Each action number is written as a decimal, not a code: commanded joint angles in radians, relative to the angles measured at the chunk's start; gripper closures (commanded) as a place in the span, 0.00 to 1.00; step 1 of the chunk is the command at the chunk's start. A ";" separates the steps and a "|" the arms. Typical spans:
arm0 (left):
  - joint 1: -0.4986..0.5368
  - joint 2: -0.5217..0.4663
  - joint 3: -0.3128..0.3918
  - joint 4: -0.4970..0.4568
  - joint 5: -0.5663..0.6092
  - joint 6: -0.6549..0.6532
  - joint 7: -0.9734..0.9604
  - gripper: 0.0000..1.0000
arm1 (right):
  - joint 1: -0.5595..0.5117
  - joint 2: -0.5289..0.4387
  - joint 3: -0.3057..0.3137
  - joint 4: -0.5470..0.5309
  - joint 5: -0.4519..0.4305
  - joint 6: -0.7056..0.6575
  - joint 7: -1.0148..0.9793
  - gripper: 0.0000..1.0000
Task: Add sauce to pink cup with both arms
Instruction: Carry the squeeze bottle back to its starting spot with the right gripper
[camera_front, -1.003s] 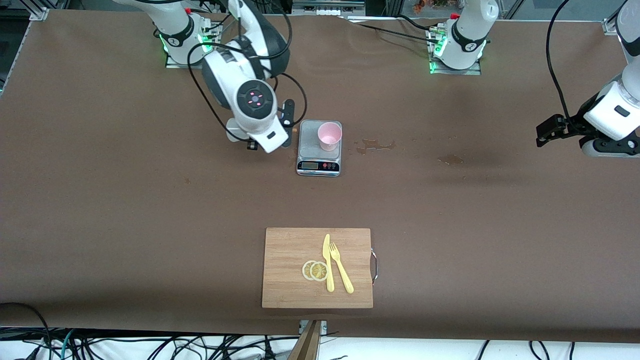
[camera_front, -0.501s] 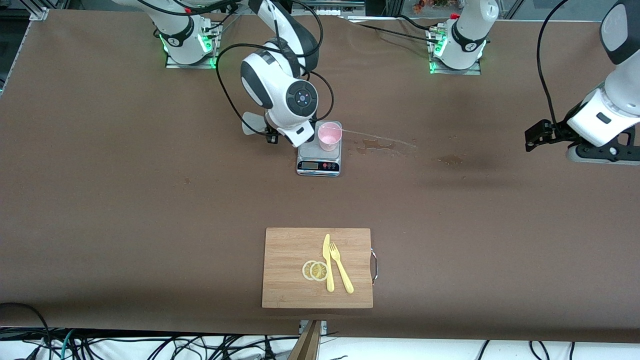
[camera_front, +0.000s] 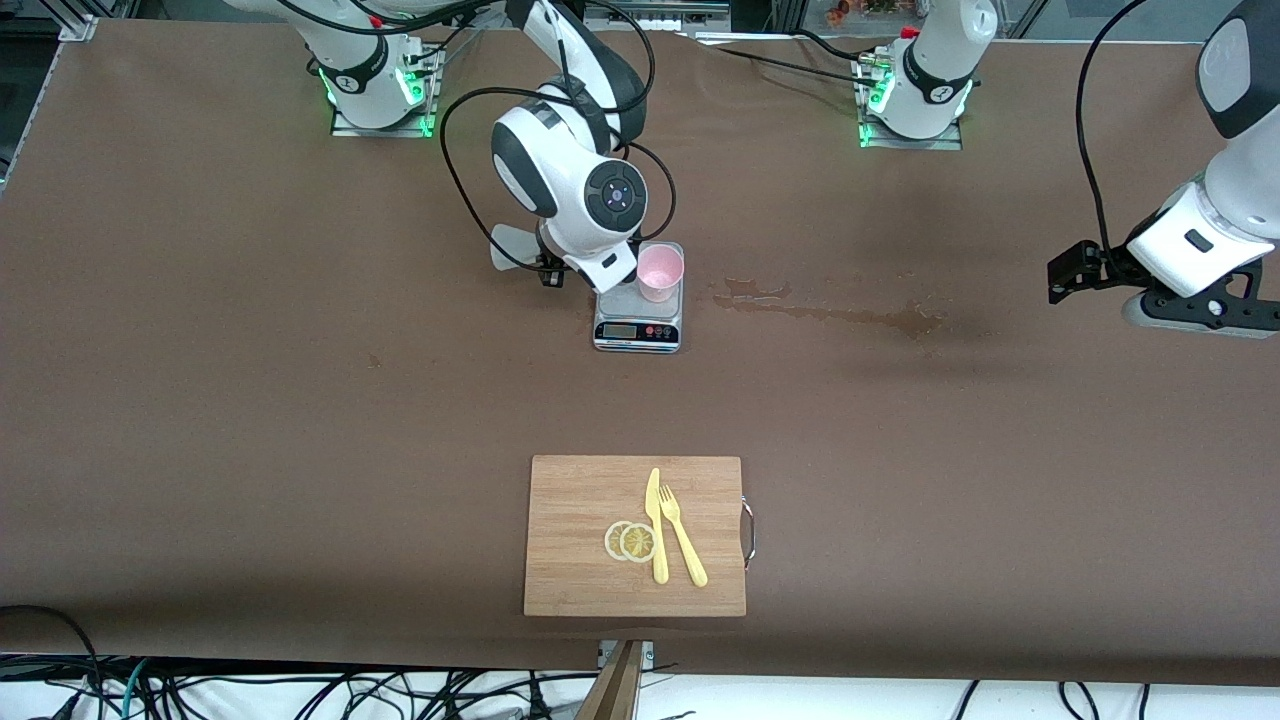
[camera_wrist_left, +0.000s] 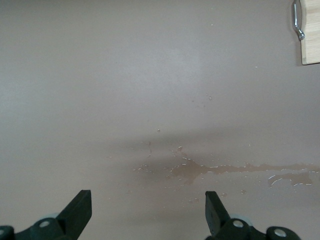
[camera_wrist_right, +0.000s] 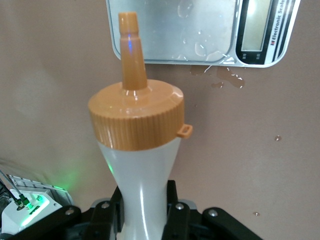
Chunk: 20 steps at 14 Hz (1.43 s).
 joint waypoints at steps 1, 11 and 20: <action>0.012 -0.003 0.014 0.001 -0.008 0.000 0.035 0.00 | -0.007 0.002 0.003 0.034 -0.014 -0.029 0.011 0.74; 0.035 -0.011 0.014 0.003 -0.008 -0.008 0.033 0.00 | -0.203 -0.053 -0.003 0.028 0.159 -0.023 -0.116 0.69; 0.023 -0.006 0.013 0.000 -0.007 -0.006 0.028 0.00 | -0.576 -0.168 -0.006 -0.045 0.460 -0.028 -0.546 0.69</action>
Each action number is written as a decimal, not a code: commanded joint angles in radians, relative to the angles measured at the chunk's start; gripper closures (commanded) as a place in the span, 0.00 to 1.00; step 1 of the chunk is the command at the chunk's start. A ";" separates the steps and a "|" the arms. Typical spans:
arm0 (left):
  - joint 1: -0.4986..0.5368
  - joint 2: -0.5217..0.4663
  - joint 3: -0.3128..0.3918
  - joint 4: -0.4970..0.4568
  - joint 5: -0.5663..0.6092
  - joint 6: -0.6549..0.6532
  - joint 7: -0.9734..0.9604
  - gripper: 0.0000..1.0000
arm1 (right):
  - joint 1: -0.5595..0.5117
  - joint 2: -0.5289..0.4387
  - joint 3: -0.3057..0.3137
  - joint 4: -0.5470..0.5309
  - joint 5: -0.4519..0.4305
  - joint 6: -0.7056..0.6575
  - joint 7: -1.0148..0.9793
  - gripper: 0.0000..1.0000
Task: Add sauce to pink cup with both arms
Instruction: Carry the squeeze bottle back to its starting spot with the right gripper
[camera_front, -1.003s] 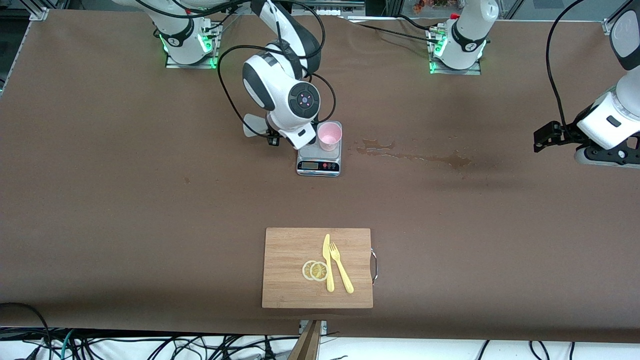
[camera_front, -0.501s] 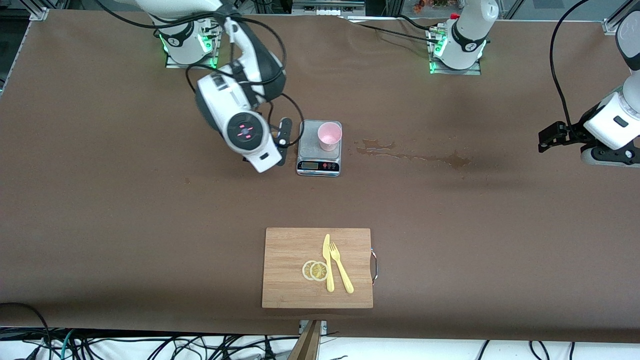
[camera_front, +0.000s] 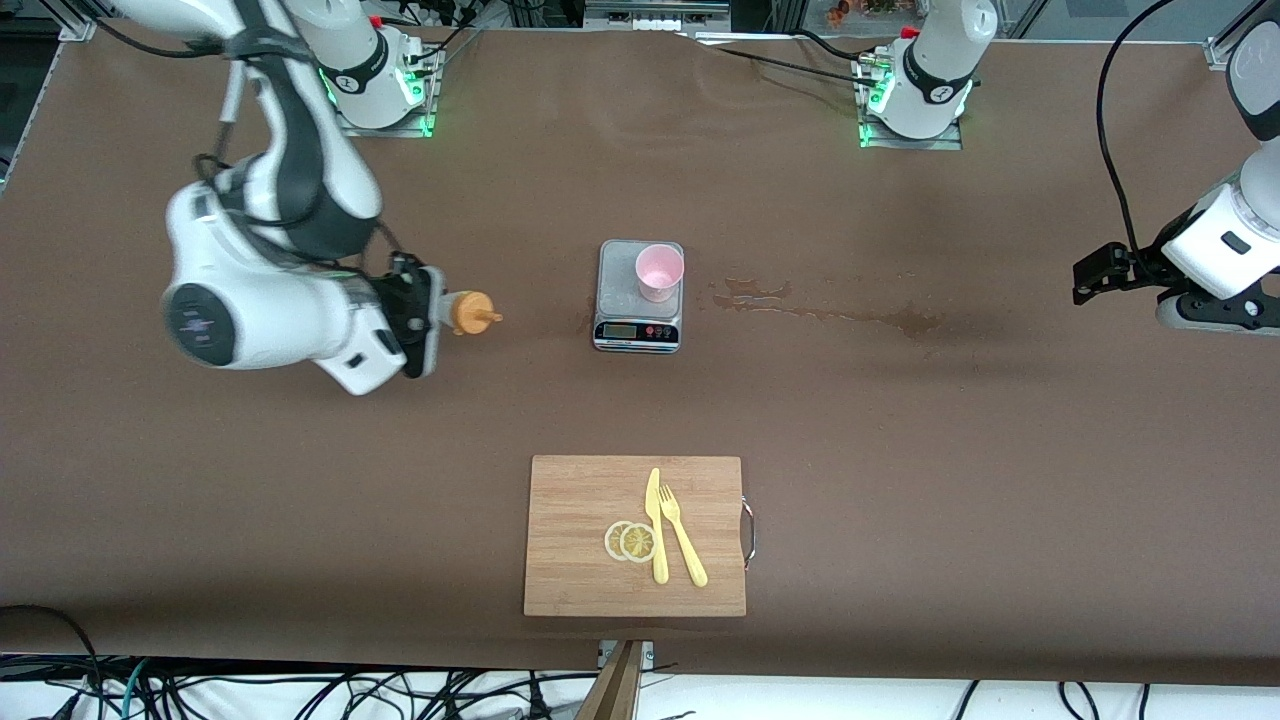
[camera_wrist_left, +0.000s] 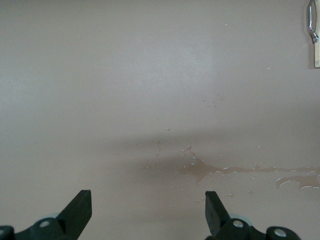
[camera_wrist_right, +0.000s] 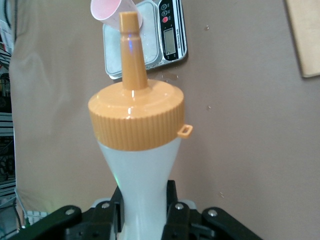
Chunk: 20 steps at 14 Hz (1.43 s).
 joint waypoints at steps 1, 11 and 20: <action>-0.001 -0.008 -0.003 0.000 -0.007 -0.006 0.019 0.00 | -0.099 -0.083 0.015 -0.073 0.063 -0.027 -0.148 0.69; 0.002 -0.009 -0.013 -0.005 0.002 0.000 0.019 0.00 | -0.520 0.076 0.015 -0.085 0.264 -0.179 -0.921 0.69; -0.006 -0.008 -0.013 0.000 0.002 0.000 0.016 0.00 | -0.593 0.357 0.007 -0.074 0.497 -0.168 -1.230 0.67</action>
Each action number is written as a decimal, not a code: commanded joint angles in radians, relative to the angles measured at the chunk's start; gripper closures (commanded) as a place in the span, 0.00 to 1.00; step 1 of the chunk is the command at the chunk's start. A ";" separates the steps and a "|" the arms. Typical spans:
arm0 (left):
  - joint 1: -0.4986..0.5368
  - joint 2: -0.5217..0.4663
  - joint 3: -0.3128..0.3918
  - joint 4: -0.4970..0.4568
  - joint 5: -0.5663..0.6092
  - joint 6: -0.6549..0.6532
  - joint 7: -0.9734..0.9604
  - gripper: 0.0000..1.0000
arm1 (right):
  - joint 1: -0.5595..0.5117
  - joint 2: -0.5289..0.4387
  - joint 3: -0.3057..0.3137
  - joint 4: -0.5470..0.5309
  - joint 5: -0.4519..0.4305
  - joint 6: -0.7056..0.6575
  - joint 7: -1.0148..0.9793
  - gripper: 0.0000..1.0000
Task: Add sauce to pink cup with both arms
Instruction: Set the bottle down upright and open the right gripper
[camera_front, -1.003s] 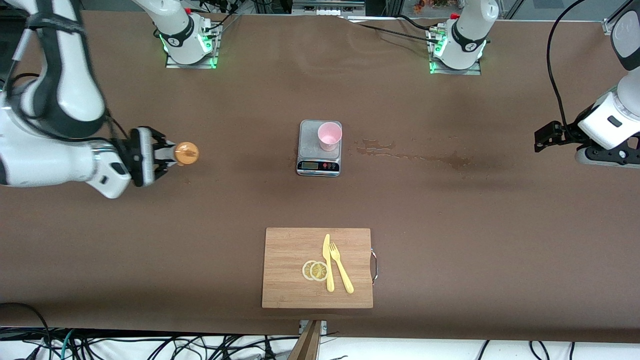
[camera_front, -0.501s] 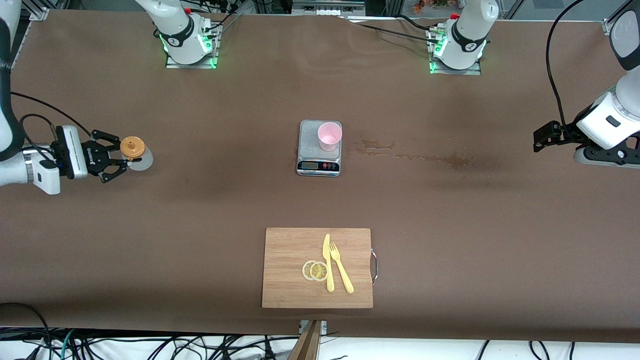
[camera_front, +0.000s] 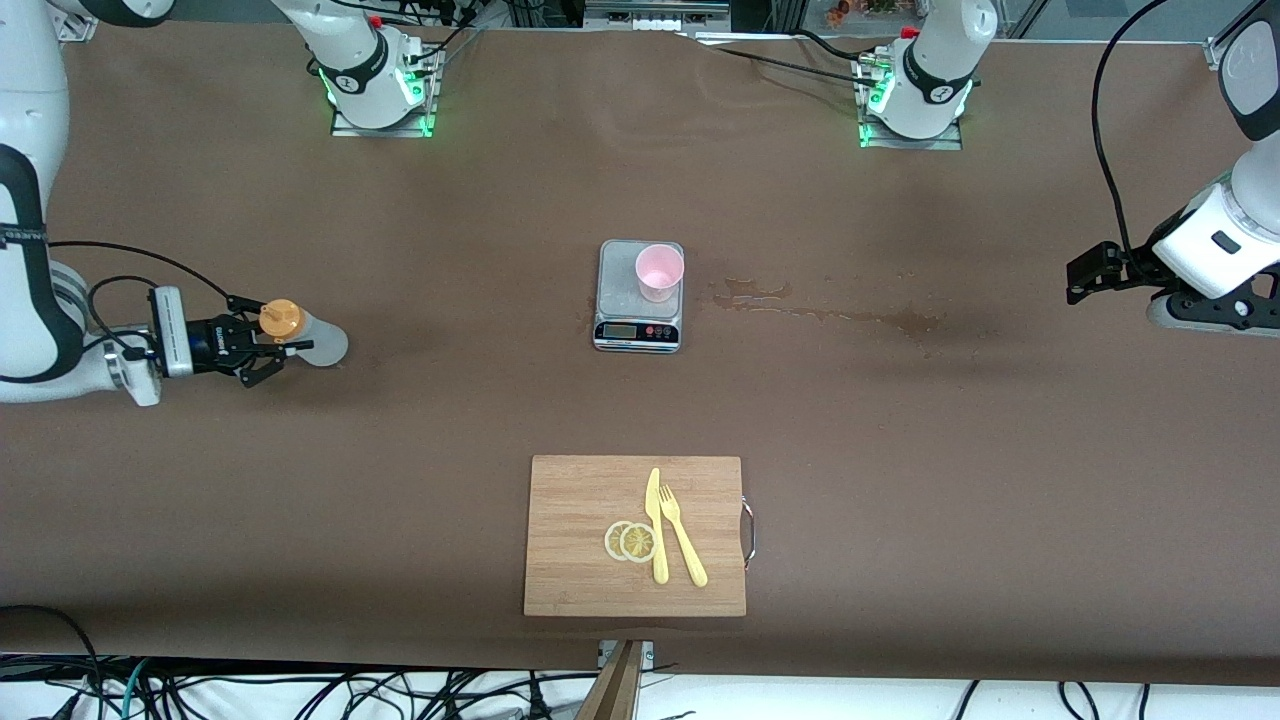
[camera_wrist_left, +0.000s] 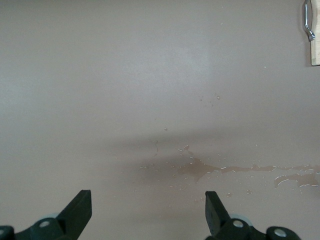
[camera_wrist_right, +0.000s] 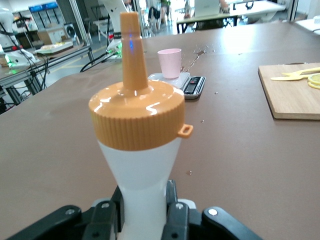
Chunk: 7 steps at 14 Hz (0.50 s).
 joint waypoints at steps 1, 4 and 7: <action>-0.012 -0.010 -0.002 0.002 0.002 0.001 0.013 0.00 | -0.016 0.064 0.009 0.033 0.053 -0.023 -0.055 0.67; -0.012 -0.010 -0.001 0.003 0.002 0.001 0.017 0.00 | -0.017 0.107 0.001 0.038 0.081 -0.022 -0.077 0.57; -0.012 -0.008 -0.002 0.005 0.002 0.001 0.011 0.00 | -0.026 0.144 -0.005 0.072 0.081 -0.014 -0.087 0.39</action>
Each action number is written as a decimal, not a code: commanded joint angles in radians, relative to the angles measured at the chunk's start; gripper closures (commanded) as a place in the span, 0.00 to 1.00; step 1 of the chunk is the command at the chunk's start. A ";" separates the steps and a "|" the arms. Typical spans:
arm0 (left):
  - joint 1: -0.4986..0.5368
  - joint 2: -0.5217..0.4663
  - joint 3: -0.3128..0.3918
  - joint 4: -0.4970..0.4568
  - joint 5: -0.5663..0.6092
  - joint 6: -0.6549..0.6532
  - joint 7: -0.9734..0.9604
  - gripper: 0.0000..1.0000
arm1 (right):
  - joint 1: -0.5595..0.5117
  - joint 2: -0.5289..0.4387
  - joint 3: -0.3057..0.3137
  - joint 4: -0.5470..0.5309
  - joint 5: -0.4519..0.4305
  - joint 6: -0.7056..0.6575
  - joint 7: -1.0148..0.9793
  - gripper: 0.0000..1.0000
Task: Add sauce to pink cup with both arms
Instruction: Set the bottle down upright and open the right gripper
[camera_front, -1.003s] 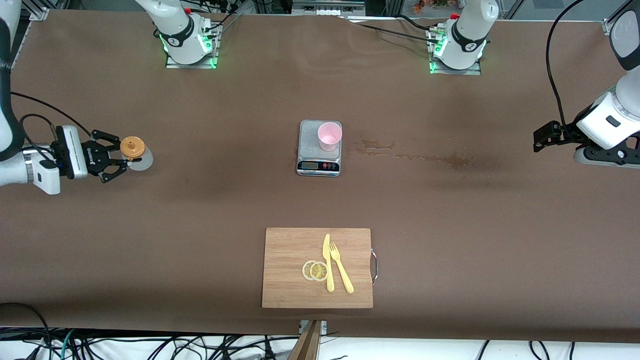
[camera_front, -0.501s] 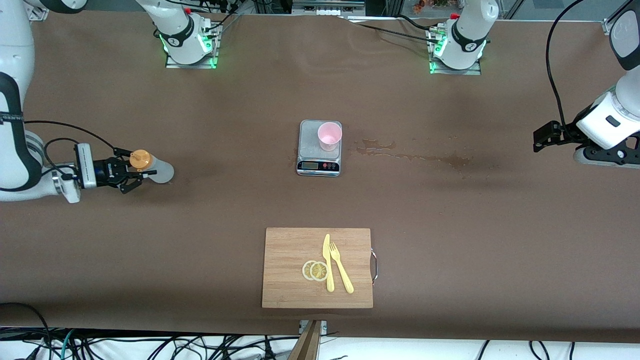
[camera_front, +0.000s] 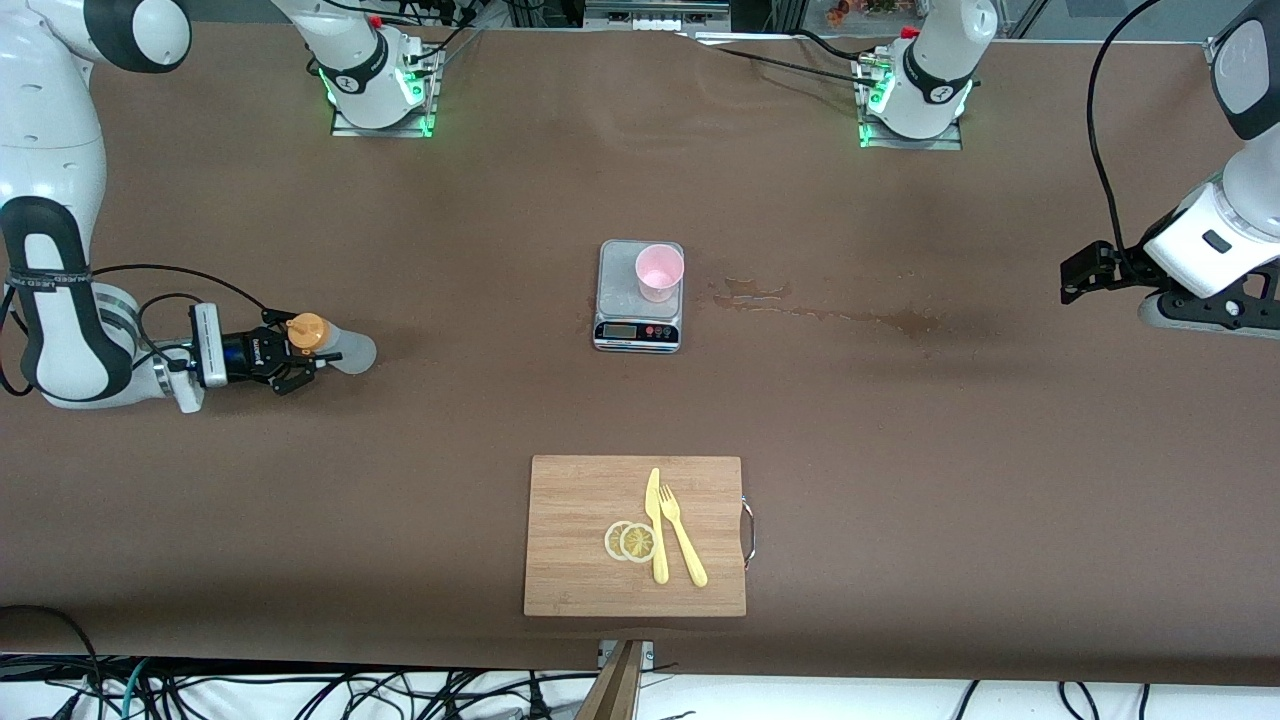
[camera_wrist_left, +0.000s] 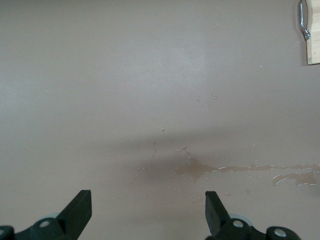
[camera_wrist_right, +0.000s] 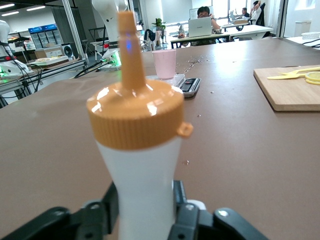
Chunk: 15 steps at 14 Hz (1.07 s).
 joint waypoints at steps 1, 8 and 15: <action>-0.003 -0.009 0.001 0.006 0.001 0.000 0.010 0.00 | -0.022 0.029 0.000 0.056 0.021 -0.024 -0.012 0.28; -0.015 -0.011 0.002 0.009 0.004 0.003 0.010 0.00 | -0.024 0.003 -0.068 0.104 -0.014 -0.036 -0.010 0.00; -0.007 -0.008 -0.009 0.007 0.004 0.020 0.010 0.00 | -0.024 -0.303 -0.079 0.088 -0.274 0.022 0.199 0.00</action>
